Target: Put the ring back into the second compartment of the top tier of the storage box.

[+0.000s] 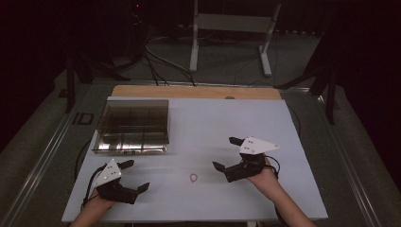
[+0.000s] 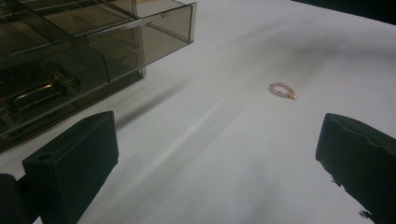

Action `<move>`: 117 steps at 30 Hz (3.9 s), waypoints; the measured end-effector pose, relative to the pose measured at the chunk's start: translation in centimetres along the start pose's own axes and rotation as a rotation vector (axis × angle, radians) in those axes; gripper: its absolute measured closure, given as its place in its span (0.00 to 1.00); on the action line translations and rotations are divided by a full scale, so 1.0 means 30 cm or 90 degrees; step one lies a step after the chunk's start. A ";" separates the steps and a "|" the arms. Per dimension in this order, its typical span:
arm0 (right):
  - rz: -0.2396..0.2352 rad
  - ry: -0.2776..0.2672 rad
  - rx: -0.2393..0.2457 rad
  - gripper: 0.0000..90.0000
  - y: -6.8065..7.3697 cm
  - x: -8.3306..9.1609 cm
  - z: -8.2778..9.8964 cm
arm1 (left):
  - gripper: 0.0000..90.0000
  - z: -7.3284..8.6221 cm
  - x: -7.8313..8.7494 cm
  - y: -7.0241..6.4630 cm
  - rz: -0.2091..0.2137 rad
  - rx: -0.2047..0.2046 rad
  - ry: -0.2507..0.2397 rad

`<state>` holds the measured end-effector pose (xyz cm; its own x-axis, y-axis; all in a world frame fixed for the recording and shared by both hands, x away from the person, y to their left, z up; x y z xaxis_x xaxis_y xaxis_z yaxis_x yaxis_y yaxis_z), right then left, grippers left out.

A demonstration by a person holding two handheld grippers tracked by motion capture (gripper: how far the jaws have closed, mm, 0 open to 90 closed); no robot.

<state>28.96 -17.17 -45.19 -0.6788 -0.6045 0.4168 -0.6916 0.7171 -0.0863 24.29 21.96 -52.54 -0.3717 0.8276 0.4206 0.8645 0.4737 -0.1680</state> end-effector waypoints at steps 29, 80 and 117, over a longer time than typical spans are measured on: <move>-0.078 0.077 0.004 0.01 0.106 -0.201 0.074 | 0.00 0.002 0.002 0.000 0.004 0.001 0.000; -0.076 0.226 0.111 0.96 0.211 -0.320 0.182 | 0.00 0.007 -0.006 0.000 0.012 -0.002 0.013; -0.098 0.184 0.104 0.98 0.200 -0.268 0.008 | 0.00 0.005 0.000 0.000 0.012 -0.004 0.009</move>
<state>30.20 -8.09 -49.26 -0.4818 -0.5614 0.6728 -0.8264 0.5465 -0.1358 24.24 22.00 -52.69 -0.3509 0.8314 0.4308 0.8730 0.4569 -0.1705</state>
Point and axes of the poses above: each handheld gripper's, and its own axes: x roughly backward along the jaws, z roughly out of its underside, y roughly to its left, the point moved 2 cm from there along -x, roughly forward along the jaws, and after that the axes turned 13 degrees about z, right-handed, at the moved point
